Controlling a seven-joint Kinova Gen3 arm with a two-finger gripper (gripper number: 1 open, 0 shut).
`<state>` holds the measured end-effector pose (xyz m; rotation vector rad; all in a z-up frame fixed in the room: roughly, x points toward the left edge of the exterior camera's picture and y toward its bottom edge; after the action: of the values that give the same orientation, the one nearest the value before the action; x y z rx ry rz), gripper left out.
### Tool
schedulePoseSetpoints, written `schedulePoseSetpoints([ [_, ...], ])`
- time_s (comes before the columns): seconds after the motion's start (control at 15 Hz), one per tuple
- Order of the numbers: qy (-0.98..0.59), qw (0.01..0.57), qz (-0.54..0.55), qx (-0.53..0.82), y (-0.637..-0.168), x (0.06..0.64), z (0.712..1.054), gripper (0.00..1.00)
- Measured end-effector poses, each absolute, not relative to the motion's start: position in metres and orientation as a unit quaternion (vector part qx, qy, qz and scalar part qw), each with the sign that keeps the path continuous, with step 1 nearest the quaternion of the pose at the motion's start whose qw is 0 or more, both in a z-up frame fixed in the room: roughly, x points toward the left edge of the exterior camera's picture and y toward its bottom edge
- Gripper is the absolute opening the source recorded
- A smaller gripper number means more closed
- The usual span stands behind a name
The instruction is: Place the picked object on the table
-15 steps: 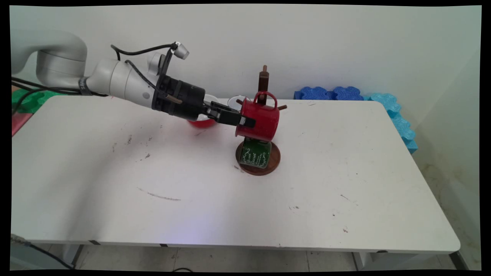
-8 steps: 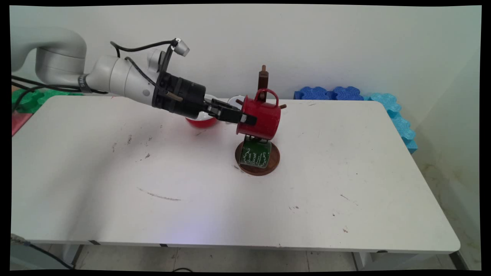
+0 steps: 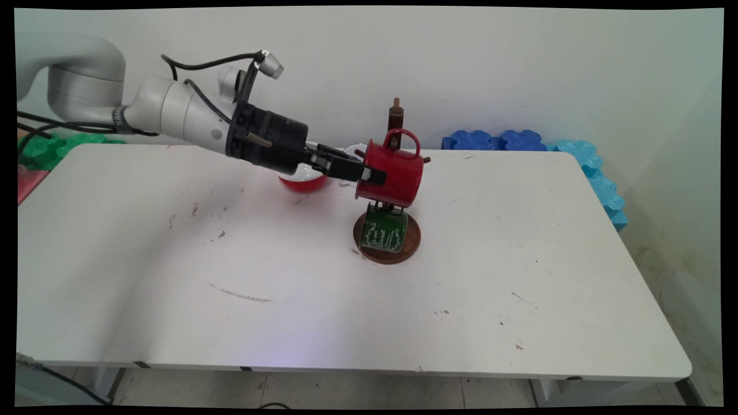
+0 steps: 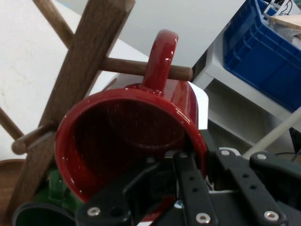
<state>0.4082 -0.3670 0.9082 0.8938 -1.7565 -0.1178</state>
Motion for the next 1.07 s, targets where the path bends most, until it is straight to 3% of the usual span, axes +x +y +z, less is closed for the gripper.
schedulePoseSetpoints([
  [1.07,-0.745,0.553,-0.074,0.365,-0.339,0.411,0.933,0.0],
])
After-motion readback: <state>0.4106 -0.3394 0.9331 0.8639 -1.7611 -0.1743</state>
